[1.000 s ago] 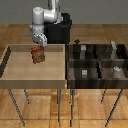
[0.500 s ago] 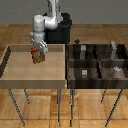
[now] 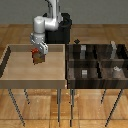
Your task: Place the box of cereal into the appropriate compartment.
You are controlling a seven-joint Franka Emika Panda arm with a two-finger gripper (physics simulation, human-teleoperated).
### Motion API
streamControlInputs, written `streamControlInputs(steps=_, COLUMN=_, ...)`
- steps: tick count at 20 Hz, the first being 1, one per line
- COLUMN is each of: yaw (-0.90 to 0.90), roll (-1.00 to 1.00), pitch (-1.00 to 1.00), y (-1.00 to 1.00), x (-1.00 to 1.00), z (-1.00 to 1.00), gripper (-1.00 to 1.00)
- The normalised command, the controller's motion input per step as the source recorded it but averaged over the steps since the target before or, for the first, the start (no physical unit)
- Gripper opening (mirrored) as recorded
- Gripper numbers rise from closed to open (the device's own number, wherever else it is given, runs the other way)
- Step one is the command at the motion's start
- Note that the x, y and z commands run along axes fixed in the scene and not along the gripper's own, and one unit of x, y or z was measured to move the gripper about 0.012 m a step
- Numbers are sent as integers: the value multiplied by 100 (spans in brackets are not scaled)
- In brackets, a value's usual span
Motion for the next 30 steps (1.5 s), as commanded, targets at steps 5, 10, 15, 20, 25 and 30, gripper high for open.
streamControlInputs(steps=5, yaw=0, roll=0, pitch=0, y=0, x=0, z=40, gripper=-100)
streamControlInputs(steps=10, yaw=0, roll=0, pitch=0, y=0, x=0, z=100, gripper=-100)
streamControlInputs(steps=15, yaw=0, roll=0, pitch=0, y=0, x=0, z=100, gripper=-100)
streamControlInputs(steps=20, yaw=0, roll=0, pitch=0, y=5, x=0, z=100, gripper=-100)
streamControlInputs(steps=25, yaw=0, roll=0, pitch=0, y=60, x=0, z=0, gripper=-100)
streamControlInputs(steps=30, yaw=0, roll=0, pitch=0, y=100, x=0, z=0, gripper=-100)
